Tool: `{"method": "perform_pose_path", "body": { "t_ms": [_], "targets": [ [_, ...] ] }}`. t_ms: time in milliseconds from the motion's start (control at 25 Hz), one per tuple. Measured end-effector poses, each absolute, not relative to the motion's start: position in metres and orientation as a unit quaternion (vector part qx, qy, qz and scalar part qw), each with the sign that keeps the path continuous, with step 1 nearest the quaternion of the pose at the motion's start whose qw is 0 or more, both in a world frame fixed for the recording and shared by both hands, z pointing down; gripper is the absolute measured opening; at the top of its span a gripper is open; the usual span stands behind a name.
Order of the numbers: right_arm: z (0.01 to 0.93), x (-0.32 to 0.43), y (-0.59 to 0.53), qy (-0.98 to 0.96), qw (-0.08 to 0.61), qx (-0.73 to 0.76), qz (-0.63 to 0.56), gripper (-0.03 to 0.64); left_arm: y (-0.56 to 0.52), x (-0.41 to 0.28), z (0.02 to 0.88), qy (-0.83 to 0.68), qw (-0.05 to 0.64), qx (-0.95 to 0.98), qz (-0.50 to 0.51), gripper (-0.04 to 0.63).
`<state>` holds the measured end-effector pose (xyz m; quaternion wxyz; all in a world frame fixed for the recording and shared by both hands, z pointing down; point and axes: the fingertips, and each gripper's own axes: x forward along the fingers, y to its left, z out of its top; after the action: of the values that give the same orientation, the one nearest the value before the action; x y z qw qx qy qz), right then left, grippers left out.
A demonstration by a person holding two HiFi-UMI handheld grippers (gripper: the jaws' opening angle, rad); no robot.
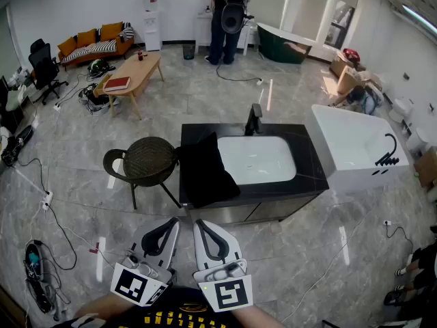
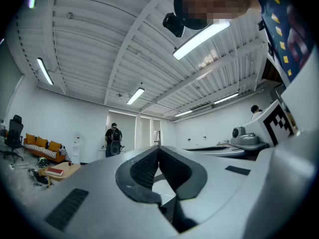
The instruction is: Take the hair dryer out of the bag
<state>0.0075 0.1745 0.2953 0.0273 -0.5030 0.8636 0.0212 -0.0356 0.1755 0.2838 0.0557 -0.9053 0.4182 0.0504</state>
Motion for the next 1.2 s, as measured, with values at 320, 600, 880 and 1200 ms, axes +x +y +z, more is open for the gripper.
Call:
{"method": "perform_pose_path", "body": {
  "t_ms": [320,600,880,1200],
  "targets": [
    [0.293,0.005,0.176,0.864,0.026,-0.502,0.022,0.008,0.176,-0.037,0.279,0.415,0.062,-0.906,0.05,0.003],
    [0.3,0.028,0.182,0.863,0.04,-0.504,0.003,0.008,0.176,-0.026,0.288,0.424,0.049,-0.902,0.056,0.003],
    [0.323,0.086,0.197,0.853,0.025,-0.52,-0.027,0.008,0.188,0.015,0.302,0.437,0.044,-0.897,0.046,0.003],
    [0.368,0.135,0.195,0.857,0.001,-0.512,-0.067,0.008,0.165,0.033,0.372,0.46,0.03,-0.885,-0.068,0.005]
  ]
}}
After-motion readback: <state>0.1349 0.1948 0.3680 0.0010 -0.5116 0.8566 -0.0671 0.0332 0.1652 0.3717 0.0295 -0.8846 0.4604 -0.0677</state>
